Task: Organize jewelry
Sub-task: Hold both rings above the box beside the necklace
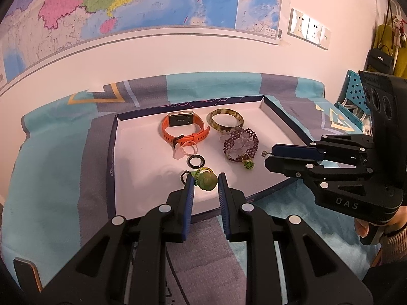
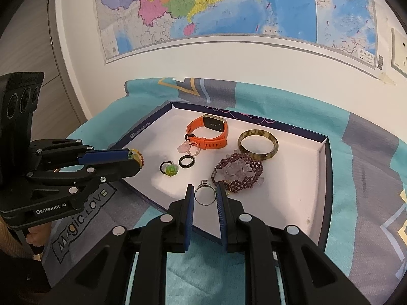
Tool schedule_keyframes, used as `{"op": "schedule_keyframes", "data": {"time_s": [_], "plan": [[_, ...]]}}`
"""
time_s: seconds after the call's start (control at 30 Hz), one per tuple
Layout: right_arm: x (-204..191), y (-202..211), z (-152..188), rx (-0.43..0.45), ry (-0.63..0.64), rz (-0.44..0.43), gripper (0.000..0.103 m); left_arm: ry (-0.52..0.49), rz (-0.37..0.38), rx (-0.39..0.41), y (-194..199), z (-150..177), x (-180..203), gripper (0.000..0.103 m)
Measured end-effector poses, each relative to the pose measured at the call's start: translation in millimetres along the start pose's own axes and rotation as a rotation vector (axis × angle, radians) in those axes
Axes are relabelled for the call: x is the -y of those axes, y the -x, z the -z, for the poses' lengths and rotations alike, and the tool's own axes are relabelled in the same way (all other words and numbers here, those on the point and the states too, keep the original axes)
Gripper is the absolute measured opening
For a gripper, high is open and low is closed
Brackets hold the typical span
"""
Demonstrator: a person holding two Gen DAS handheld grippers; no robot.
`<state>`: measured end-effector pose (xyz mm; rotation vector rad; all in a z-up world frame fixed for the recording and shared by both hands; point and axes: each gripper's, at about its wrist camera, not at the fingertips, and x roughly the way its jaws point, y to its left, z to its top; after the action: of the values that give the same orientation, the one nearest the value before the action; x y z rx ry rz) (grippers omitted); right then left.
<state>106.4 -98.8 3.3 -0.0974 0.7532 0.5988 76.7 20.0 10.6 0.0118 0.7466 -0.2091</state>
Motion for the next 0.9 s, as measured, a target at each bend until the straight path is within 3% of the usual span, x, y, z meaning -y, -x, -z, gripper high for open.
{"op": "schedule_keyframes", "data": {"time_s": [0.9], "plan": [[2.2,-19.9,-1.9,-0.038,-0.014,0.012,0.016,0.025,-0.008,-0.04,-21.5,-0.8,-2.2,0.02]]}}
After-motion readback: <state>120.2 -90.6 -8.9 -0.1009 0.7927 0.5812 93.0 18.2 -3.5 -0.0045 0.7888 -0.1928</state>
